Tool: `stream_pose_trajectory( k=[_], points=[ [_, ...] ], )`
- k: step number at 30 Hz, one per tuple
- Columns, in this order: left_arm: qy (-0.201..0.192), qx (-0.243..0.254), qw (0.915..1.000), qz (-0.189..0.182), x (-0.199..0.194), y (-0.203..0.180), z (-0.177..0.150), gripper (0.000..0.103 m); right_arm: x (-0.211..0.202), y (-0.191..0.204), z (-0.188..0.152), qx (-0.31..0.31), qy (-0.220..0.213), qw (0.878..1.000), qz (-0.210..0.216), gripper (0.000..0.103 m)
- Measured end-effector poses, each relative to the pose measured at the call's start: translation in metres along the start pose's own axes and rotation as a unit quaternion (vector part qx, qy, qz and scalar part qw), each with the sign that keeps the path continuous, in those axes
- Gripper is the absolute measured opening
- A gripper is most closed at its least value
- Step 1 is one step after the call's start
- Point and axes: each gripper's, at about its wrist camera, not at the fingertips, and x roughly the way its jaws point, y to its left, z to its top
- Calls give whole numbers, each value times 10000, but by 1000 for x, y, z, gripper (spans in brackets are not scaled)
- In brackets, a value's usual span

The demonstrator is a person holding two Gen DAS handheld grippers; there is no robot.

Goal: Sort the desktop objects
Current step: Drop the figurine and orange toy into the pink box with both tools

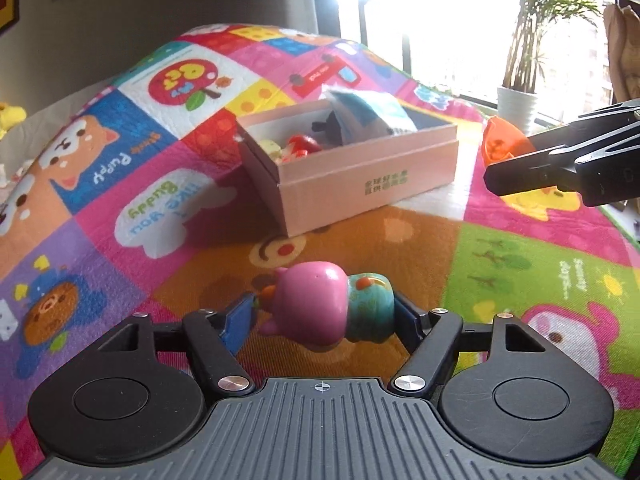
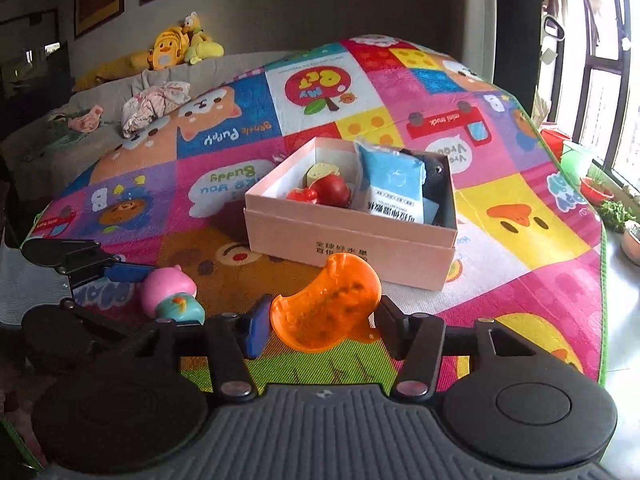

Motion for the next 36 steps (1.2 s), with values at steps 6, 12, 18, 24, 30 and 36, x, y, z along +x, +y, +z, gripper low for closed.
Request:
stream_pose_trajectory(
  k=[6,12,18,24,30,36],
  points=[
    [-957,207,9948,280,-30,6,62,76,-41,-13,21,66,-824,9965,-160,54],
    [-1300,357,9899,443,-10,12,117,76,-44,-29,25,212,-1047,9935,-388,55],
    [-1378,-46,9893,481,45,22,171,82,-31,-32,30,223,-902,9949,-382,54],
    [-1196,-566,9910,209,69,44,179,95,-21,-31,40,54,-871,9948,-533,54],
    [-619,-441,9965,354,48,53,96,97,7,-31,56,-29,-614,9968,-505,54],
    [-145,-950,9951,249,30,68,38,98,58,-33,108,229,-172,9996,-43,54]
  ],
)
